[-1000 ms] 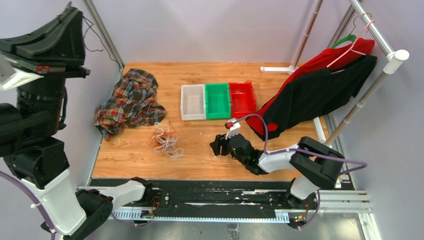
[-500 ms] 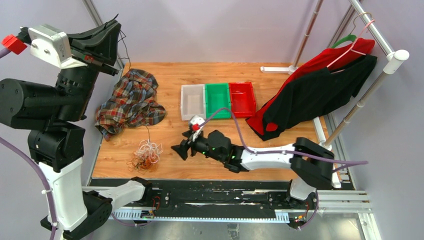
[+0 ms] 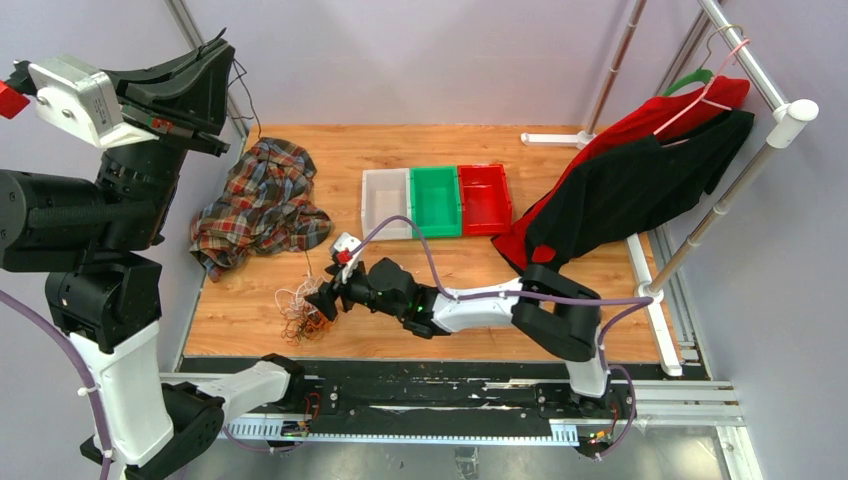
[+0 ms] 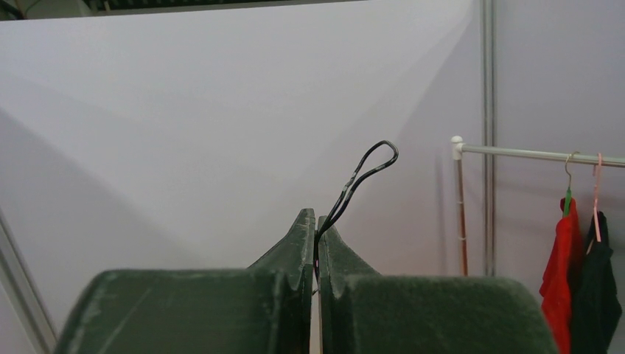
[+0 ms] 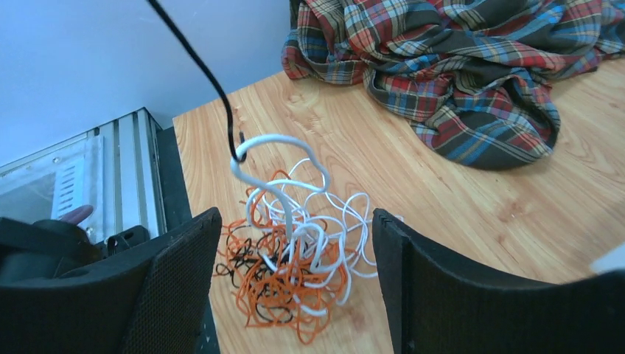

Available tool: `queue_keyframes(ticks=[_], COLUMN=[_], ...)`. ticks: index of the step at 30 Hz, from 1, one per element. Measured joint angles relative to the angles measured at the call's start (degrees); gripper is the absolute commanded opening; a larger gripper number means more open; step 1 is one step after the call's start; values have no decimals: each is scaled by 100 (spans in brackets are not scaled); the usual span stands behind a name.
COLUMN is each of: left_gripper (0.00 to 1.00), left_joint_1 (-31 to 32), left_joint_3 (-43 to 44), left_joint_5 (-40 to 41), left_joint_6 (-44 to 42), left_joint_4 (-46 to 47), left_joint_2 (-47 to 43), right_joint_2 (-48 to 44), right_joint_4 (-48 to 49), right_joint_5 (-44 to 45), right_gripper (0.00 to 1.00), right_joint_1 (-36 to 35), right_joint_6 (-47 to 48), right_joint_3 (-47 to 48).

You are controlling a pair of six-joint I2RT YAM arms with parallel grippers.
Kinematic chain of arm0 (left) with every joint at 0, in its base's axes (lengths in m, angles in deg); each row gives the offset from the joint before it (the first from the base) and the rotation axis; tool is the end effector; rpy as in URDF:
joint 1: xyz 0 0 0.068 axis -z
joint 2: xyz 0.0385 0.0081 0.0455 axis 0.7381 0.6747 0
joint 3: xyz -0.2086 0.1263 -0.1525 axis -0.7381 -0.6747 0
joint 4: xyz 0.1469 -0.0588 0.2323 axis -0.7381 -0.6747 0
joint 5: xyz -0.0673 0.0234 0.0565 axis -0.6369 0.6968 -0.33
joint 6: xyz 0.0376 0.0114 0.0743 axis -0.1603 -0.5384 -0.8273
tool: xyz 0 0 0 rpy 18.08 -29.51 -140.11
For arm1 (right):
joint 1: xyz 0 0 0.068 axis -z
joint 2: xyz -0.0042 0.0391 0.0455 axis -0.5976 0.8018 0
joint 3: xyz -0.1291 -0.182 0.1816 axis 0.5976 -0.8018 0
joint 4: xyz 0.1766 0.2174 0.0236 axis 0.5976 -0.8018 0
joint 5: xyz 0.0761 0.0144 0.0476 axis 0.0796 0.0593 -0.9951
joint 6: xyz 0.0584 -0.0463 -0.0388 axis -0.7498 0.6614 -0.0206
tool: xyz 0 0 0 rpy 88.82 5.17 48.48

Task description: Untangle the cables

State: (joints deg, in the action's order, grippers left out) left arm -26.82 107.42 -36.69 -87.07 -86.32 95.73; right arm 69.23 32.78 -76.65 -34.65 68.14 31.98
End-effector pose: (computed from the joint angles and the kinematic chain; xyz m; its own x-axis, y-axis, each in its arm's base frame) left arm 0.0946 -0.0467 0.7014 0.5644 -0.1341 -0.8145 0.4154 0.8988 0.1399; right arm 0.1593 0.4660 0.2339 -0.1744 0.0860 -0.9809 -0.9230 0.3327 0.1932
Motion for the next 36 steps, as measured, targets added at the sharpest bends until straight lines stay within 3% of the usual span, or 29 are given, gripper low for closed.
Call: queue_keyframes(ticks=[2,4,7,8,9,12,16,22,28,36], left_gripper=[0,0,0,0,0,0,0,1,0,0], left_joint_1=[0,0,0,0,0,0,0,0,0,0], left_joint_3=[39,74,94,103,111,157,254,304,280,-1314], left_joint_5=[-9,-26,-44,-46,-46,-46,-46,-42,-2,-98], left_joint_6=[26,39,44,46,46,46,44,37,20,175], left_joint_4=[-2,0,0,-2,-2,-4,15,219,457,785], left_joint_2=[52,101,133,140,142,144,144,155,234,-28], right_joint_2=[302,527,859,944,1023,1040,531,-1305,-2789,-4181], right_joint_4=[74,109,116,116,118,129,251,162,-343,-1493], right_joint_5=[-39,-35,-4,17,37,162,326,671,977,1137], right_gripper=[70,59,24,6,1,0,1,1,1,1], right_joint_1=[2,9,55,72,107,238,586,1244,1425,1427], right_joint_6=[-13,-50,-155,-177,-243,-328,-404,-389,-155,-85], right_joint_3=[273,422,608,647,675,590,-232,-2105,-3189,-3991])
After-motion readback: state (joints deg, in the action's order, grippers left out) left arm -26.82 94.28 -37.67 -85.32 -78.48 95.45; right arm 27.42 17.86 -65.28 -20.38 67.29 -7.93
